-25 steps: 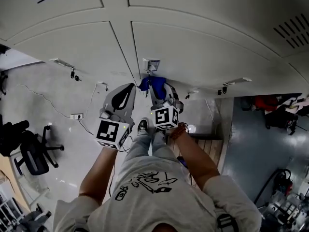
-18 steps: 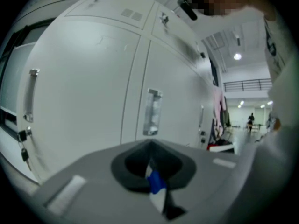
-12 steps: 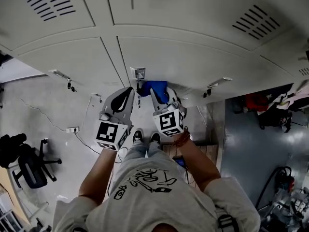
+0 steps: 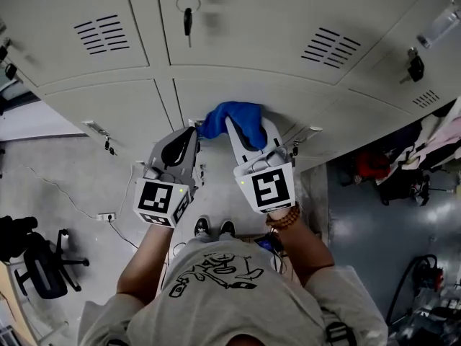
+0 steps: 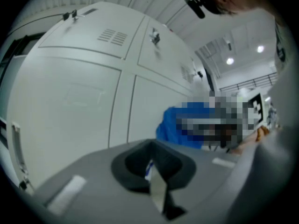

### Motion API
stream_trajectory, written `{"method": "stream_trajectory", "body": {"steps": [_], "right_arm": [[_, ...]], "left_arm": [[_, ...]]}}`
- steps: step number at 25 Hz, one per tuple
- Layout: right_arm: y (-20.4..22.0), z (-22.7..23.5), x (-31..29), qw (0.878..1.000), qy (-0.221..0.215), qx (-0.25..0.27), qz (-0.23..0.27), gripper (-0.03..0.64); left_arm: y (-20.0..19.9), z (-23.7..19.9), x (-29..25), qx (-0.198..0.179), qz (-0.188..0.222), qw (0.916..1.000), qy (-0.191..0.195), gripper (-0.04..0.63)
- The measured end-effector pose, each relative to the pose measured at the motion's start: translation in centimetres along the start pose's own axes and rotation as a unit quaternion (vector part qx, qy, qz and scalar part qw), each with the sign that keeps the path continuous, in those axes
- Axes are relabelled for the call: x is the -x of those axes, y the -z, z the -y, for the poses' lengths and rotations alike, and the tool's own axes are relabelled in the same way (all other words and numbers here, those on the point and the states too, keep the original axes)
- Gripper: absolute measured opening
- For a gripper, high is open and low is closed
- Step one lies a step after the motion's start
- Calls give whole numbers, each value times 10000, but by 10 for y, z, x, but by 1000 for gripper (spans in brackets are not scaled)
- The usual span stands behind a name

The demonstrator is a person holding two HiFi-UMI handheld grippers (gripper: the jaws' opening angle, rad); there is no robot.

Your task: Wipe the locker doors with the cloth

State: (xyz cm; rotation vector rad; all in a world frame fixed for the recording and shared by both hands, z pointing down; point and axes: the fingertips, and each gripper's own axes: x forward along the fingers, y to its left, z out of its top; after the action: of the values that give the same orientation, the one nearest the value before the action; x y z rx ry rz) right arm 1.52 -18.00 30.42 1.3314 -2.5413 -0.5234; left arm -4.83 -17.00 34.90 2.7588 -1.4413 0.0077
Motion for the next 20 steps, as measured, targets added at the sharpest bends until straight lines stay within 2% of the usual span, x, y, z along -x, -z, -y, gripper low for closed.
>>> {"method": "stream_trajectory", "body": {"steps": [4, 8, 13, 20], "right_arm": [[-50, 22, 5, 9987, 192, 158, 453, 23], [-71, 43, 17, 9967, 392, 201, 689, 23], [-54, 62, 35, 9959, 622, 184, 636, 23], [5, 52, 43, 9972, 674, 101, 324, 23]], "left_arm": [[-50, 13, -4, -157, 381, 9991, 125, 3], [-84, 29, -9, -346, 660, 9967, 308, 3], [-85, 44, -19, -426, 669, 9957, 468, 3], [-44, 52, -32, -250, 274, 9978, 554, 3]]}}
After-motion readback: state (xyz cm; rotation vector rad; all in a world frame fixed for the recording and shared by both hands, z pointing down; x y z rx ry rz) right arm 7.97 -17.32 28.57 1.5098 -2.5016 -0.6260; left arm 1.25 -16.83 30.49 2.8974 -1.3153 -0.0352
